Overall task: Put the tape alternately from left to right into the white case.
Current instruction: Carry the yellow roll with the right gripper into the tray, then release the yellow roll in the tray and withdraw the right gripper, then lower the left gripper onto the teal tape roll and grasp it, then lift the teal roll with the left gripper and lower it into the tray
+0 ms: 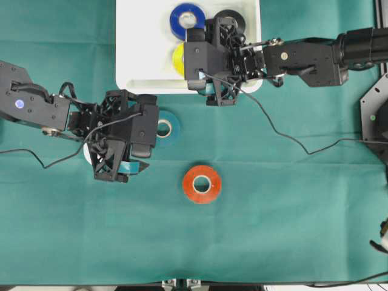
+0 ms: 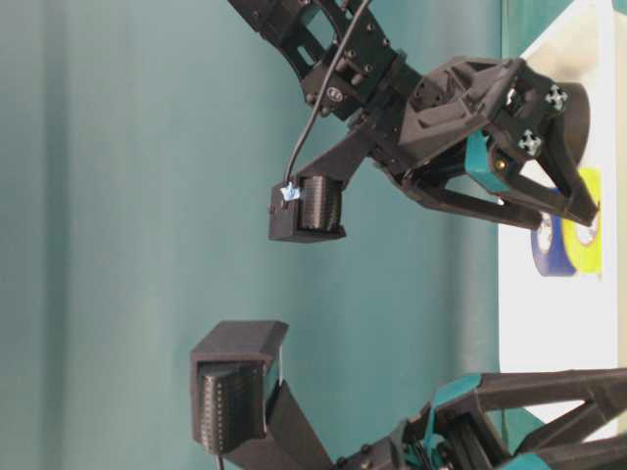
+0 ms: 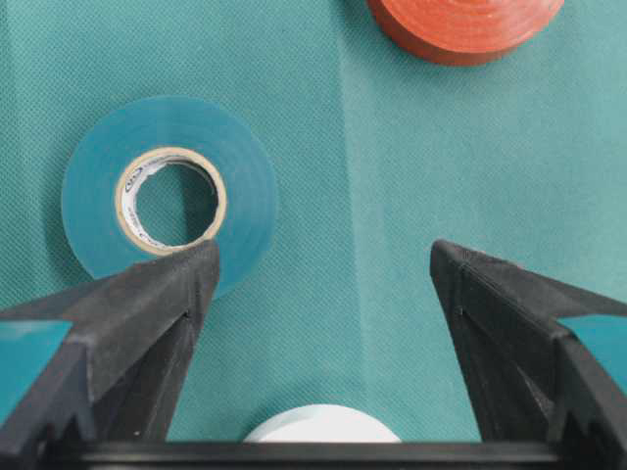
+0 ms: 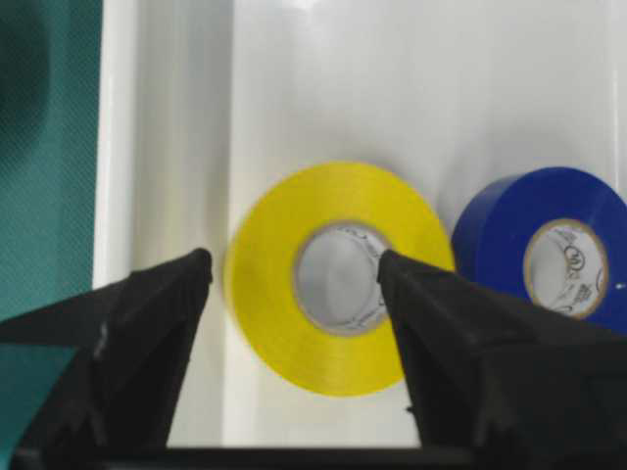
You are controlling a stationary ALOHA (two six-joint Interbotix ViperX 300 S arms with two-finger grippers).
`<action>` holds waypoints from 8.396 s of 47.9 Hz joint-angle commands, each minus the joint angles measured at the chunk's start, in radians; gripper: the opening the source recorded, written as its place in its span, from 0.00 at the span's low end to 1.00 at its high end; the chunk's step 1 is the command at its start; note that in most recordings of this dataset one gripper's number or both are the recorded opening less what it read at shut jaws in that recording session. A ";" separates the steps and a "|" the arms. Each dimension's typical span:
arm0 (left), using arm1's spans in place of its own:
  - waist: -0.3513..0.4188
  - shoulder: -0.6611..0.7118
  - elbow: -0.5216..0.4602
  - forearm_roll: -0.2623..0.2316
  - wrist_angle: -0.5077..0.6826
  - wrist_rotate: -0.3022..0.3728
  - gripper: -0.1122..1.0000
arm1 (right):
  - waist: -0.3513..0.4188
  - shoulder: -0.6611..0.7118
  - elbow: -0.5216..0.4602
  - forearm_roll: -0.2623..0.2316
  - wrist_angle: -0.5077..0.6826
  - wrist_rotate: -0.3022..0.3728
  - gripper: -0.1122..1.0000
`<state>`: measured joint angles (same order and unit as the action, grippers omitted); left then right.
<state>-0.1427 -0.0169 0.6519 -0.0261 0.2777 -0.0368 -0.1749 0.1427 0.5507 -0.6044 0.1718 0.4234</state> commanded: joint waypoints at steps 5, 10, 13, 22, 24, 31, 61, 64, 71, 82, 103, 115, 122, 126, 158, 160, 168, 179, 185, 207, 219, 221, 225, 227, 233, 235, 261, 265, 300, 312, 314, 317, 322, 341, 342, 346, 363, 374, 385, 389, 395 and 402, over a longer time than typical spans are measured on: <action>-0.003 -0.012 -0.011 -0.002 -0.006 0.000 0.82 | 0.000 -0.017 -0.026 -0.002 -0.009 0.000 0.75; -0.003 -0.012 -0.011 0.000 -0.006 0.000 0.82 | 0.000 -0.017 -0.026 -0.002 -0.009 0.000 0.75; -0.003 -0.012 -0.012 0.000 -0.006 0.002 0.82 | 0.000 -0.017 -0.026 -0.002 -0.009 0.000 0.75; -0.005 -0.012 -0.014 0.000 -0.006 0.000 0.82 | 0.000 -0.021 -0.026 -0.002 -0.009 0.000 0.75; -0.003 -0.012 -0.014 0.000 -0.006 0.000 0.82 | 0.000 -0.026 -0.025 -0.002 -0.009 -0.002 0.74; -0.006 -0.012 -0.014 0.000 -0.006 0.000 0.82 | 0.002 -0.052 -0.014 -0.002 -0.009 0.003 0.74; -0.011 -0.012 -0.014 0.000 -0.005 0.000 0.82 | 0.196 -0.229 0.127 0.005 -0.017 0.018 0.74; -0.011 -0.012 -0.015 0.000 -0.005 0.000 0.82 | 0.212 -0.230 0.129 0.006 -0.015 0.029 0.74; -0.011 -0.012 -0.015 -0.002 -0.005 0.000 0.82 | 0.253 -0.230 0.132 0.006 -0.012 0.061 0.74; -0.012 -0.012 -0.015 0.000 -0.005 0.000 0.82 | 0.302 -0.230 0.147 0.006 -0.009 0.089 0.74; -0.012 -0.011 -0.017 0.000 -0.005 0.000 0.82 | 0.334 -0.258 0.212 0.006 -0.009 0.204 0.74; -0.012 -0.002 -0.020 0.000 -0.014 0.003 0.82 | 0.334 -0.264 0.216 0.006 -0.009 0.209 0.74; -0.017 0.040 -0.043 0.000 -0.015 0.009 0.82 | 0.334 -0.264 0.218 0.005 -0.009 0.209 0.74; -0.018 0.061 -0.055 0.002 -0.015 0.012 0.82 | 0.334 -0.264 0.218 0.005 -0.009 0.210 0.74; 0.025 0.118 -0.074 0.005 -0.017 0.038 0.82 | 0.334 -0.262 0.221 0.006 -0.014 0.210 0.74; 0.029 0.124 -0.078 0.005 -0.017 0.038 0.82 | 0.334 -0.262 0.221 0.006 -0.014 0.210 0.74; 0.046 0.143 -0.086 0.005 -0.017 0.040 0.82 | 0.334 -0.261 0.221 0.005 -0.014 0.212 0.74; 0.051 0.176 -0.094 0.005 -0.018 0.061 0.82 | 0.334 -0.252 0.219 0.005 -0.015 0.212 0.74; 0.052 0.196 -0.104 0.005 -0.020 0.061 0.82 | 0.334 -0.252 0.221 0.005 -0.015 0.212 0.74; 0.071 0.210 -0.118 0.005 -0.020 0.060 0.80 | 0.334 -0.252 0.222 0.005 -0.015 0.212 0.74; 0.072 0.204 -0.121 0.005 -0.014 0.057 0.46 | 0.334 -0.250 0.222 0.005 -0.015 0.212 0.74; 0.072 0.201 -0.121 0.005 -0.015 0.058 0.34 | 0.334 -0.250 0.222 0.005 -0.015 0.212 0.74; 0.072 0.198 -0.118 0.005 -0.015 0.058 0.18 | 0.334 -0.250 0.224 0.005 -0.015 0.212 0.74; 0.072 0.198 -0.117 0.005 -0.014 0.060 0.12 | 0.334 -0.250 0.222 0.005 -0.015 0.212 0.74; 0.072 0.198 -0.115 0.005 -0.014 0.060 0.07 | 0.334 -0.250 0.222 0.005 -0.015 0.212 0.74; 0.072 0.196 -0.115 0.006 -0.014 0.060 0.07 | 0.334 -0.252 0.222 0.006 -0.015 0.212 0.74; 0.072 0.097 -0.121 0.006 -0.014 0.061 0.07 | 0.334 -0.252 0.230 0.005 -0.015 0.212 0.74; 0.074 0.069 -0.121 0.005 -0.014 0.063 0.07 | 0.334 -0.252 0.235 0.005 -0.015 0.212 0.74; 0.256 0.104 -0.227 0.005 -0.031 0.235 0.07 | 0.334 -0.252 0.238 0.006 -0.021 0.212 0.74; 0.316 0.206 -0.350 0.006 -0.043 0.342 0.07 | 0.336 -0.252 0.238 0.006 -0.023 0.212 0.74; 0.322 0.221 -0.367 0.005 -0.043 0.354 0.07 | 0.334 -0.252 0.238 0.006 -0.025 0.212 0.74; 0.331 0.241 -0.391 0.005 -0.044 0.370 0.07 | 0.336 -0.252 0.238 0.006 -0.026 0.212 0.74; 0.342 0.275 -0.430 0.006 -0.048 0.387 0.07 | 0.336 -0.250 0.238 0.006 -0.029 0.212 0.74; 0.359 0.379 -0.520 0.005 -0.048 0.394 0.07 | 0.336 -0.250 0.239 0.006 -0.037 0.212 0.74; 0.359 0.382 -0.522 0.005 -0.048 0.394 0.07 | 0.334 -0.252 0.239 0.006 -0.038 0.212 0.74; 0.359 0.391 -0.528 0.006 -0.051 0.394 0.07 | 0.336 -0.252 0.239 0.006 -0.038 0.212 0.74; 0.360 0.397 -0.526 0.005 -0.084 0.394 0.07 | 0.334 -0.252 0.239 0.006 -0.040 0.212 0.74; 0.357 0.396 -0.522 0.005 -0.084 0.394 0.07 | 0.336 -0.252 0.239 0.006 -0.040 0.212 0.74; 0.356 0.394 -0.515 0.005 -0.084 0.394 0.10 | 0.336 -0.252 0.239 0.006 -0.046 0.212 0.74; 0.356 0.393 -0.512 0.005 -0.084 0.394 0.22 | 0.336 -0.252 0.238 0.006 -0.049 0.212 0.74; 0.354 0.387 -0.508 0.005 -0.084 0.394 0.51 | 0.336 -0.252 0.239 0.006 -0.048 0.212 0.74; 0.353 0.387 -0.506 0.006 -0.084 0.393 0.50 | 0.336 -0.252 0.241 0.006 -0.048 0.212 0.74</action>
<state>0.2117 0.3988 0.1580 -0.0215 0.2025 0.3574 0.1580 -0.0982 0.7977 -0.5998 0.1319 0.6335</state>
